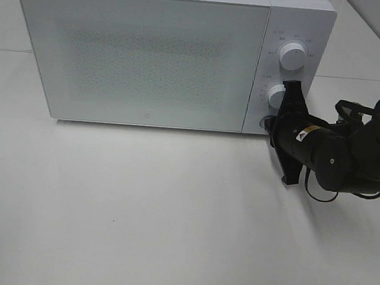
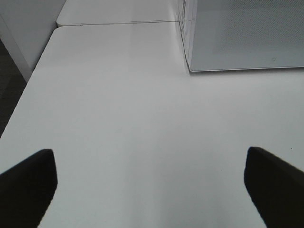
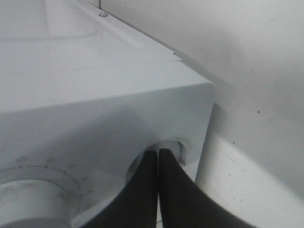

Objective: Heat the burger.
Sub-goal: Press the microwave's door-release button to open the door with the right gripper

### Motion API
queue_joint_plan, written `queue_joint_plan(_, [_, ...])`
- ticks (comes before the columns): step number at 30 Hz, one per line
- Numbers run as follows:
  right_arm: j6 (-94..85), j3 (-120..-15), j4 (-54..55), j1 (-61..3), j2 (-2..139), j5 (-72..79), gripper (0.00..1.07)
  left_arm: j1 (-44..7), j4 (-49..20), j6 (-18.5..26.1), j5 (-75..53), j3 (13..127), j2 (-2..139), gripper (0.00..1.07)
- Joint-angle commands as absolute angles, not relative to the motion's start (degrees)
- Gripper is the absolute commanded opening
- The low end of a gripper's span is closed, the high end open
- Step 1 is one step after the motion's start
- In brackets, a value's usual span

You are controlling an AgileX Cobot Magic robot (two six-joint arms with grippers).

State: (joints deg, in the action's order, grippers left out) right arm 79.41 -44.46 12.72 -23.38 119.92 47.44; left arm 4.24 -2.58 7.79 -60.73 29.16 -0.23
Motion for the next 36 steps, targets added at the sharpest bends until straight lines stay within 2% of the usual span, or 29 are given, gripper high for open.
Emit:
queue_joint_plan(1, [79.30,-46.41,12.95,-22.69,119.35,54.72,0.00,4.47,-2.81,7.45,-59.99,28.99,-1.26,1.05])
queue_joint_plan(36, [78.50,-52.37,12.89,-22.06,121.81,55.92,0.00,4.47,-2.81,7.45,-59.99,28.99,-1.26,1.05])
